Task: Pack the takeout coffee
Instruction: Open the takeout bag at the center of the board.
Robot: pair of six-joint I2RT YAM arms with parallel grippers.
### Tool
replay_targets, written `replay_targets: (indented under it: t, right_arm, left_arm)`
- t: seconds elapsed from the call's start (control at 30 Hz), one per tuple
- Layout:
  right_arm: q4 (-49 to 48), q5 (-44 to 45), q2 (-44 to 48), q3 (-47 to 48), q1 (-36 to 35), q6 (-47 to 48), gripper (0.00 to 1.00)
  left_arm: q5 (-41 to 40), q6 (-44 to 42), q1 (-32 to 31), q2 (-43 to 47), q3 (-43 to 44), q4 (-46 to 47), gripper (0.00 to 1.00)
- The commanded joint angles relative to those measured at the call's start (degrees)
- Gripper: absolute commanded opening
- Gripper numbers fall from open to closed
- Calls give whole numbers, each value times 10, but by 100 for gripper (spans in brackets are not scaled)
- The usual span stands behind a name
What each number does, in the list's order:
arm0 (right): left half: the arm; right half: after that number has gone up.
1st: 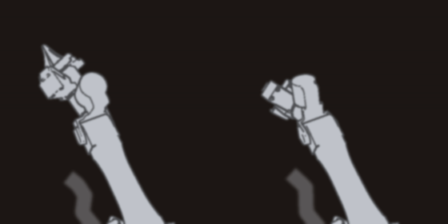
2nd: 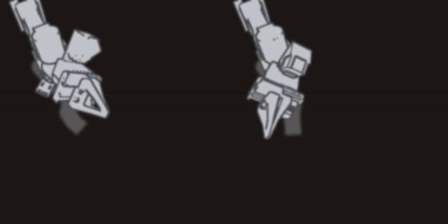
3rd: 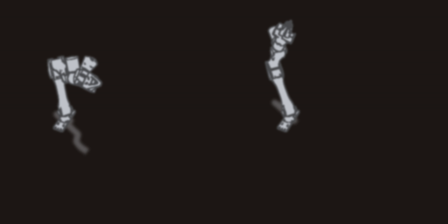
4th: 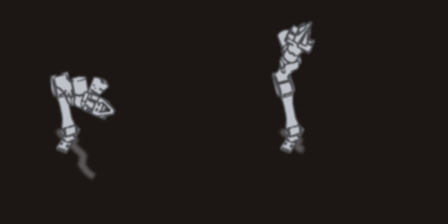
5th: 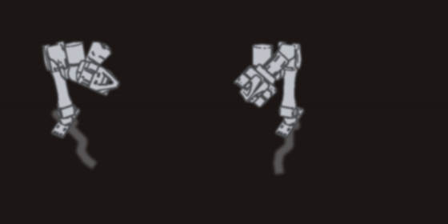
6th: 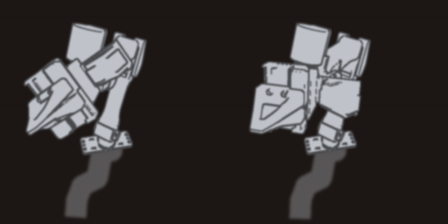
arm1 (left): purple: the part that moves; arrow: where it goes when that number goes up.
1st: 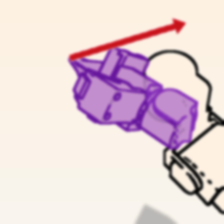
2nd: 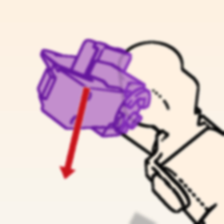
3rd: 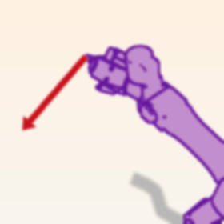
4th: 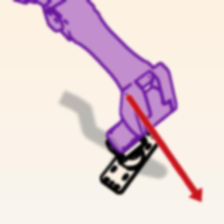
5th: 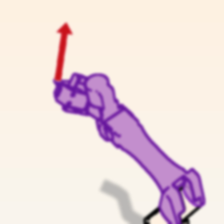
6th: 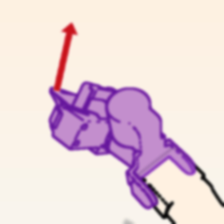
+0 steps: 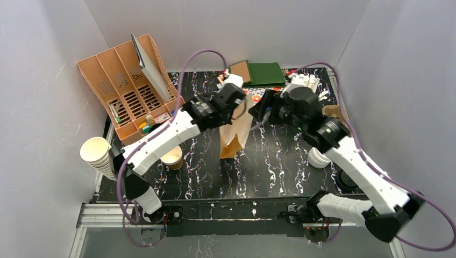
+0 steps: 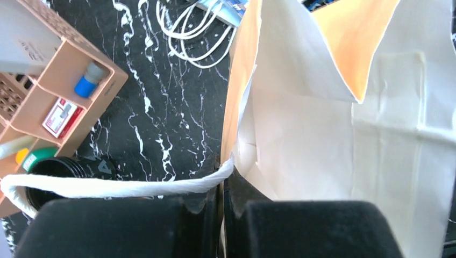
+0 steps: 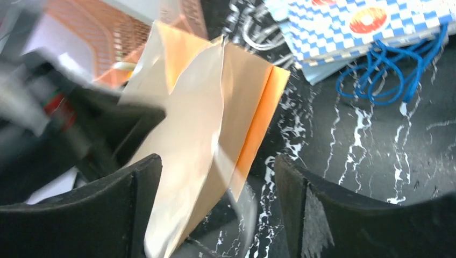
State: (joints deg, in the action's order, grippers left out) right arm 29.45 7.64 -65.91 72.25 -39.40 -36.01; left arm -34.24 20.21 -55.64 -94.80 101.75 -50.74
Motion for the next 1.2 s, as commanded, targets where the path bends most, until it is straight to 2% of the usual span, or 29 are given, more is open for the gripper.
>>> replay_targets:
  t: [0.0,0.13,0.33,0.57,0.8,0.93,1.17]
  right_arm:
    - [-104,-52,111,-29,-2,34,89]
    - [-85,-22,154,-41,-2,43,91]
    - [-7,45,163,-100,-2,-11,82]
    - [-118,-54,170,-229,-2,-61,72]
    - [-156,-129,117,-226,-2,-55,63]
    - [-194,-174,122,-237,-2,-51,62]
    - [-214,-196,129,-246,-2,-56,55]
  left_arm:
    - [107,6,69,92,-49,44,0]
    - [147,9,93,120,-66,50,0]
    - [228,28,124,165,-91,79,0]
    - [308,57,130,213,-113,108,0]
    - [342,78,131,236,-123,121,0]
    - [342,80,131,239,-127,119,0]
    - [362,84,131,242,-132,124,0]
